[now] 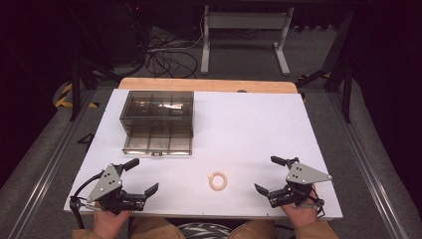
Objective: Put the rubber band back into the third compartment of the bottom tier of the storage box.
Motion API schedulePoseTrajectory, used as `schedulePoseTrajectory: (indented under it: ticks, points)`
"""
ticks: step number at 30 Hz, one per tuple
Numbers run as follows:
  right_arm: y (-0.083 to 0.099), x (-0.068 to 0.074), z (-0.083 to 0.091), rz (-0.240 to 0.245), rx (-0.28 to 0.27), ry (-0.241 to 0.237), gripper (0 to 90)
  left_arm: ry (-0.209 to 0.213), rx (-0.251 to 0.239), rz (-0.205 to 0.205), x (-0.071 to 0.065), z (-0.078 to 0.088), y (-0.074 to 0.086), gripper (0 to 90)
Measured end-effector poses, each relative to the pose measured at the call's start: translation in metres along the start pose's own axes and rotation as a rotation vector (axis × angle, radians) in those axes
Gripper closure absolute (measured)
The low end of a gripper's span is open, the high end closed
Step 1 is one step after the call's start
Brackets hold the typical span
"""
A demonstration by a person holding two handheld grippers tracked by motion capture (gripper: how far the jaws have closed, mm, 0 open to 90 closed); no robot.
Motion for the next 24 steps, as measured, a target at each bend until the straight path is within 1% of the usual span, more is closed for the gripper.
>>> schedulePoseTrajectory:
  ticks: [3,5,8,15,19,22,23,24]
  points:
    - [0.0,0.0,0.0,0.0,0.0,-0.001,0.8,0.014,0.011,-0.008,-0.003,-0.004,-0.003,5.6]
    - [0.001,0.0,0.0,-0.001,0.001,0.0,0.8,0.021,0.011,-0.008,-0.004,-0.006,-0.004,5.6]
    - [0.001,0.0,0.0,-0.002,0.003,-0.001,0.8,0.042,0.012,-0.001,-0.007,-0.012,-0.008,5.8]
    - [0.001,0.0,0.0,-0.006,0.004,0.0,0.9,0.068,0.013,-0.006,-0.011,-0.021,-0.015,5.8]
    - [0.002,0.0,0.001,-0.007,0.004,-0.002,0.9,0.095,0.014,-0.003,-0.016,-0.029,-0.02,5.9]
    - [0.002,0.0,0.001,-0.007,0.004,-0.002,0.9,0.106,0.018,-0.01,-0.018,-0.033,-0.022,5.9]
    - [0.002,0.0,0.001,-0.007,0.005,-0.002,0.9,0.115,0.019,-0.011,-0.021,-0.037,-0.024,6.0]
    - [0.002,0.001,0.001,-0.008,0.004,-0.004,0.9,0.125,0.023,-0.003,-0.024,-0.038,-0.024,6.0]
Point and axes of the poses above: each handheld gripper's, and its own axes: z roughly backward along the jaws, y roughly out of its underside, x roughly to its left, the point moved 7 cm from there along -z, roughly forward along the jaws, and after that the axes turned 4 degrees about -y, right-handed, at the moved point
